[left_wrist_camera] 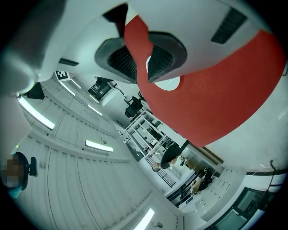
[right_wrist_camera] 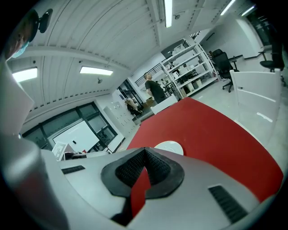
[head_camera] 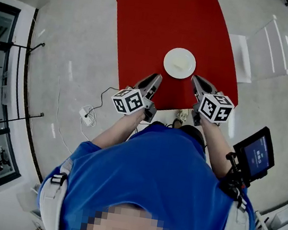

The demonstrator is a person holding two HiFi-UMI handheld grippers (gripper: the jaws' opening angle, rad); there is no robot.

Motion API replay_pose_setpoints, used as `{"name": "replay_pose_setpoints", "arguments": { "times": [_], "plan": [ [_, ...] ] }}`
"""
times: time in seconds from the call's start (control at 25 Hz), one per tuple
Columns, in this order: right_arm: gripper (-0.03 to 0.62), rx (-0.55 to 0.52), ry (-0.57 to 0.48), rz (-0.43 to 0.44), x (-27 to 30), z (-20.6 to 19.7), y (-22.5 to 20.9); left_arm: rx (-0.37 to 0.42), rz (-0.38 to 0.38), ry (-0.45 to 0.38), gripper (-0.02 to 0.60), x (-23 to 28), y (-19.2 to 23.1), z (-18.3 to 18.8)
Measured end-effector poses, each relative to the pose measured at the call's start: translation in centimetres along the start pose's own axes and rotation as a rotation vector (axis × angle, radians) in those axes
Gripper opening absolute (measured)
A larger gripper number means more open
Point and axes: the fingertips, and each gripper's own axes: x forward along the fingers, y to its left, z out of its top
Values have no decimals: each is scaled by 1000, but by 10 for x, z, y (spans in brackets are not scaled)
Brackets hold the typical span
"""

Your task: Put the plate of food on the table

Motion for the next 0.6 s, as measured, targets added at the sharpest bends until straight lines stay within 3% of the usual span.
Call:
{"name": "replay_pose_setpoints", "arguments": {
  "times": [0.28, 0.6],
  "plan": [
    [2, -30, -17, 12, 5, 11, 3, 24, -35, -44, 13, 6, -3, 14],
    [2, -33, -42, 6, 6, 14, -1, 34, -67, -25, 8, 15, -4, 12]
  ]
}}
